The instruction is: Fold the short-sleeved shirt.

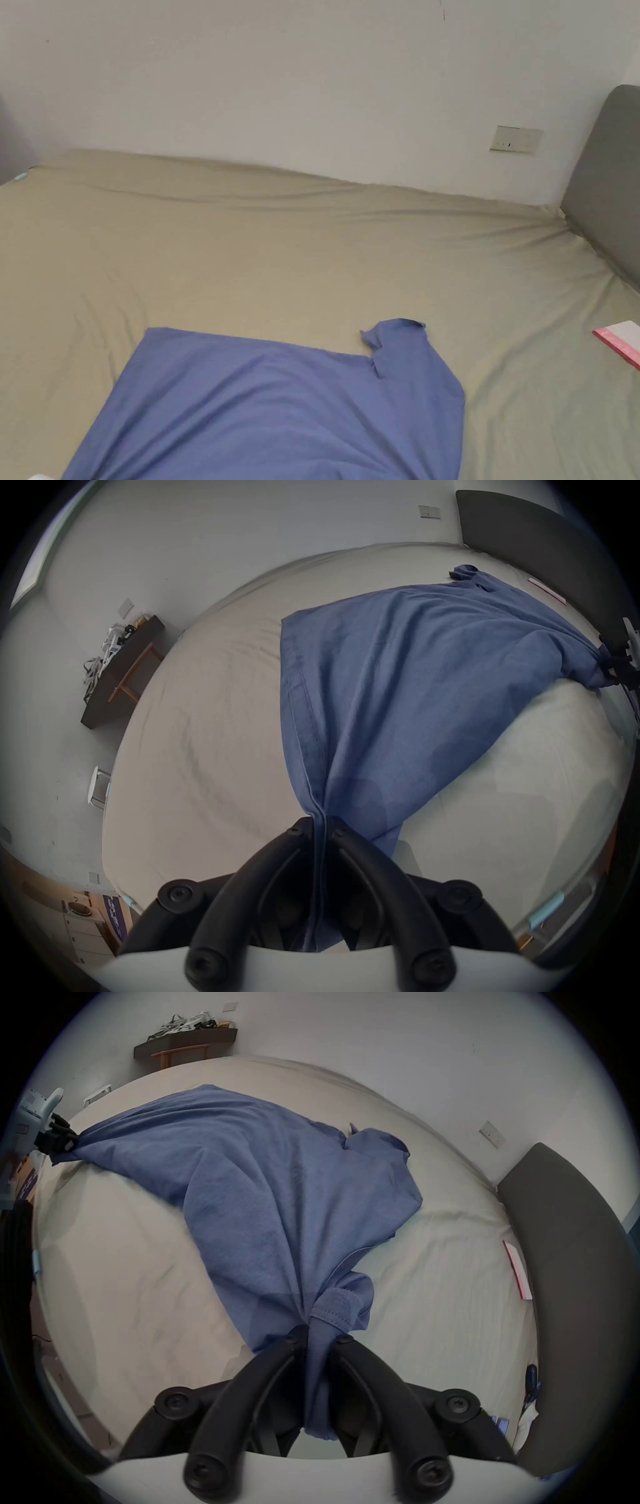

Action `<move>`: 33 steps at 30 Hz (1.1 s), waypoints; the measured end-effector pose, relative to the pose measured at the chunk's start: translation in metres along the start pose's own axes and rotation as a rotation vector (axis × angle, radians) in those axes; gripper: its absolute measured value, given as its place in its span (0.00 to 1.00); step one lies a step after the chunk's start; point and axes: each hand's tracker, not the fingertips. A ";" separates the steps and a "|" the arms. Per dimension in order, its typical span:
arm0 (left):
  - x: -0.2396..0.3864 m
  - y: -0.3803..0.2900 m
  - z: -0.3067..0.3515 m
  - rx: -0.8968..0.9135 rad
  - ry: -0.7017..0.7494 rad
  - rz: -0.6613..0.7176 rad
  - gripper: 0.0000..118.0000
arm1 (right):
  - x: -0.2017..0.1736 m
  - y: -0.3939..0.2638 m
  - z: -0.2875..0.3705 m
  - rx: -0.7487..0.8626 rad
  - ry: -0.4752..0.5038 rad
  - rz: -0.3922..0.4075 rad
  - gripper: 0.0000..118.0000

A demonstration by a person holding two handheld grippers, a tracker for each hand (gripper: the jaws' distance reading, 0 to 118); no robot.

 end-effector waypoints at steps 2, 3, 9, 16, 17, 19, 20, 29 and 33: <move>-0.002 -0.012 0.010 -0.020 0.007 -0.020 0.05 | -0.005 -0.009 0.013 -0.036 0.014 0.014 0.10; -0.004 -0.019 0.015 -0.026 0.004 -0.024 0.05 | -0.007 -0.013 0.018 -0.055 0.020 0.024 0.10; -0.003 -0.048 0.033 -0.085 -0.057 -0.034 0.05 | -0.012 -0.037 0.052 -0.166 0.097 -0.049 0.10; 0.003 -0.055 0.021 -0.117 -0.082 -0.024 0.05 | -0.005 -0.053 0.047 -0.205 0.123 -0.138 0.10; 0.003 -0.054 0.022 -0.103 -0.073 -0.014 0.05 | -0.006 -0.050 0.048 -0.210 0.127 -0.139 0.10; 0.000 -0.050 0.023 -0.082 -0.075 0.011 0.06 | -0.004 -0.047 0.048 -0.206 0.120 -0.137 0.11; -0.003 -0.046 0.025 -0.066 -0.085 0.034 0.12 | -0.001 -0.043 0.050 -0.178 0.092 -0.142 0.16; -0.019 0.045 0.117 0.422 -0.064 0.236 0.93 | 0.050 0.045 0.150 0.311 -0.137 -0.334 0.92; -0.015 0.087 0.202 0.783 -0.078 0.347 0.91 | 0.043 0.096 0.213 0.587 -0.249 -0.351 0.92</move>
